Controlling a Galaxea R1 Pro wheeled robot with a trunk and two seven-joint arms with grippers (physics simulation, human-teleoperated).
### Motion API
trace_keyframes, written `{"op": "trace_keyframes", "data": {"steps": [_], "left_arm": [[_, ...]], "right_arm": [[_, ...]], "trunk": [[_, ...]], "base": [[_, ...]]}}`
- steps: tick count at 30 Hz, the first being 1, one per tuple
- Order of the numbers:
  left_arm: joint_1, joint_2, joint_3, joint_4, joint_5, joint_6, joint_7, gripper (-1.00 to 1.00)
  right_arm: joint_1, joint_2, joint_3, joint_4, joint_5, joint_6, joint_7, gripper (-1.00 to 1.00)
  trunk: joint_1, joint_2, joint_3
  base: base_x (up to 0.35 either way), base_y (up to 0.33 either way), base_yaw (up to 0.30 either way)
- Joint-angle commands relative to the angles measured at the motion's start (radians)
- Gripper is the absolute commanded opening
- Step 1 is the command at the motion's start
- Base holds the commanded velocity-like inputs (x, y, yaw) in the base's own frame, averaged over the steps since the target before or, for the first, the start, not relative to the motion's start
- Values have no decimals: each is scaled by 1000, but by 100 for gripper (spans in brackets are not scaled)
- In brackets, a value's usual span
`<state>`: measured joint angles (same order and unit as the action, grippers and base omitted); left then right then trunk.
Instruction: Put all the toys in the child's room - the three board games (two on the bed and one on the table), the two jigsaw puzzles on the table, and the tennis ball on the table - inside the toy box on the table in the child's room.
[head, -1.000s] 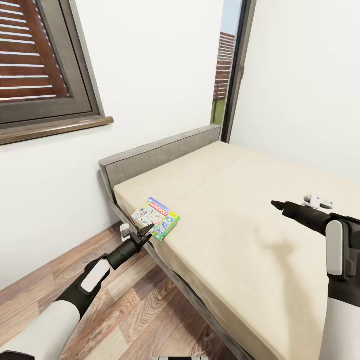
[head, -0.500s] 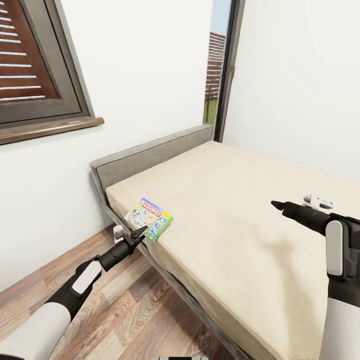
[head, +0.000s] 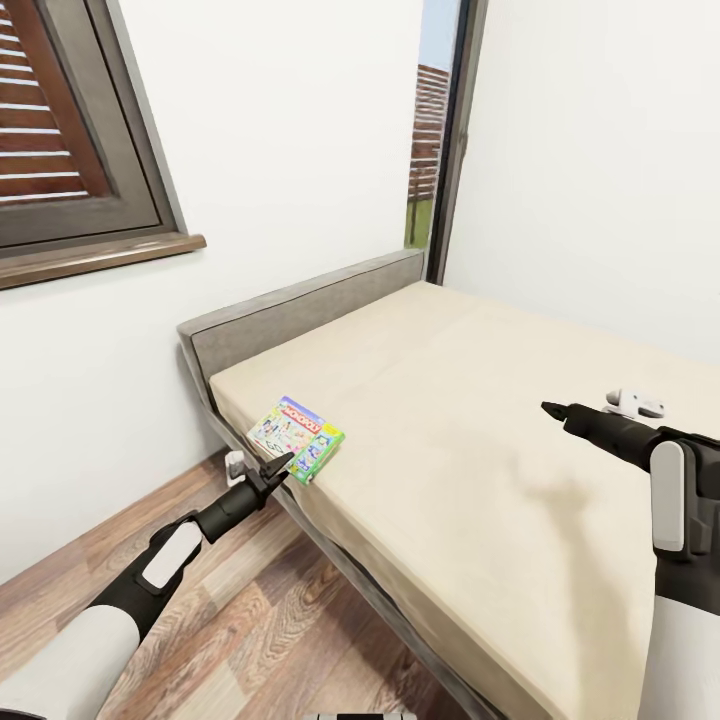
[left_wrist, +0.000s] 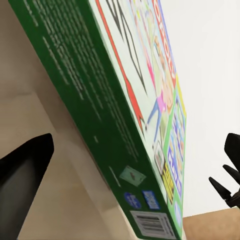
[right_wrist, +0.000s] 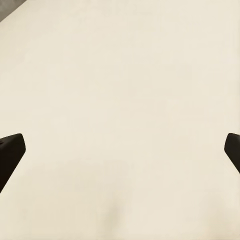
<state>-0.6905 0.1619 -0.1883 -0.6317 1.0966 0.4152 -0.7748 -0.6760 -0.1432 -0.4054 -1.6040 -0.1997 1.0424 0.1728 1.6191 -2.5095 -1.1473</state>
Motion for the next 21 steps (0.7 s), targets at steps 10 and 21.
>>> {"op": "trace_keyframes", "data": {"steps": [10, 21], "left_arm": [[-10, -64, -3, 0, 17, 0, 0, -100], [-10, -64, -4, -1, 17, -5, 0, -100]], "right_arm": [[-1, 0, 0, -1, -1, 5, 2, 100], [4, 1, 1, -2, -1, 5, 2, 100]], "trunk": [[0, 0, -1], [0, 0, -1]], "base": [[0, 0, -4], [0, 0, 0]]}}
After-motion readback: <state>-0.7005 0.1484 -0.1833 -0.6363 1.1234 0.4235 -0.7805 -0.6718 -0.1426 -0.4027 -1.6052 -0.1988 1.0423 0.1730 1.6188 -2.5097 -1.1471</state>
